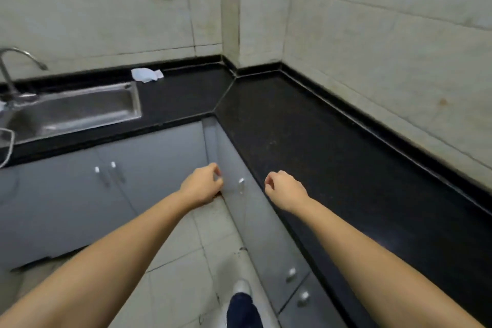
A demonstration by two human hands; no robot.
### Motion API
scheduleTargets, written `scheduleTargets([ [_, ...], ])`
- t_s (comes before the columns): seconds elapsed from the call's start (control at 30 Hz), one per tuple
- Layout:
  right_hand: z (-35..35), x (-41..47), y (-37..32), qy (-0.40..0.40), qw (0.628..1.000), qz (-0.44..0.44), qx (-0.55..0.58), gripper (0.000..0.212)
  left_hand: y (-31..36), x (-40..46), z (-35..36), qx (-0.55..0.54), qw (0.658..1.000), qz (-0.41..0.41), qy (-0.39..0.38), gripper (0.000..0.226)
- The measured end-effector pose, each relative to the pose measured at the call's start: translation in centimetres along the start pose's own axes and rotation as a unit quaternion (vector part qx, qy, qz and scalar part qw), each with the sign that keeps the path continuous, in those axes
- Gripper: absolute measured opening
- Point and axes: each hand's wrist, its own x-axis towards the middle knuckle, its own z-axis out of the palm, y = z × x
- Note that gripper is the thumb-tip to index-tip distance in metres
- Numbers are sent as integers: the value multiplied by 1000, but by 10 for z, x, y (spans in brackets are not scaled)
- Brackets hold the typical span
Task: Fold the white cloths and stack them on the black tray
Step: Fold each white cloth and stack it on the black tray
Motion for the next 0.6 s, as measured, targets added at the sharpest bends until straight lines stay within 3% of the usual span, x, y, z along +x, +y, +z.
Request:
scheduleTargets([
  [0.4,-7,289,-103,-70,993,-90,-24,26,-117,216,-86,-45,993,-109,24,20],
  [0.6,15,412,-180,-102,987,-125,-12,23,-194,314,-124,-73,988,-133,41,7],
])
